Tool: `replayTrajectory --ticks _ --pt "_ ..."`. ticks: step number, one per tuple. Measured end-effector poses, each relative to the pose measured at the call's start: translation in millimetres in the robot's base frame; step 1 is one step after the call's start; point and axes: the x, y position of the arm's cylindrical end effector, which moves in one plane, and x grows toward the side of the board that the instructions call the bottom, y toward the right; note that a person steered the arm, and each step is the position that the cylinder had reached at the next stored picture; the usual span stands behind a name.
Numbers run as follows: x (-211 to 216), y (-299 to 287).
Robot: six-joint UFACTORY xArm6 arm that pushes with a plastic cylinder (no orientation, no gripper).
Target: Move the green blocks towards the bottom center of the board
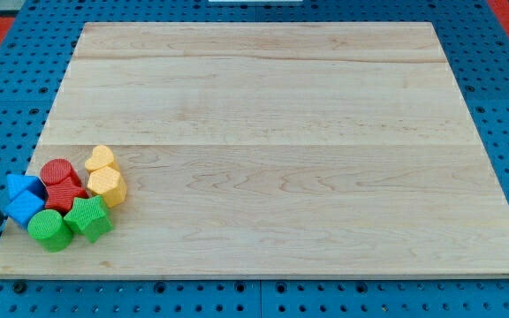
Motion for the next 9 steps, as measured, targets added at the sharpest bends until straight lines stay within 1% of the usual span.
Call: replayTrajectory --ticks 1,2,3,4,5,6,7,8,9 --pt "2 8" --pt "2 41" --pt "2 31" --pt "10 0" --pt "19 44" --pt "33 76" --pt "16 92" --pt "-19 95" --pt "-13 107"
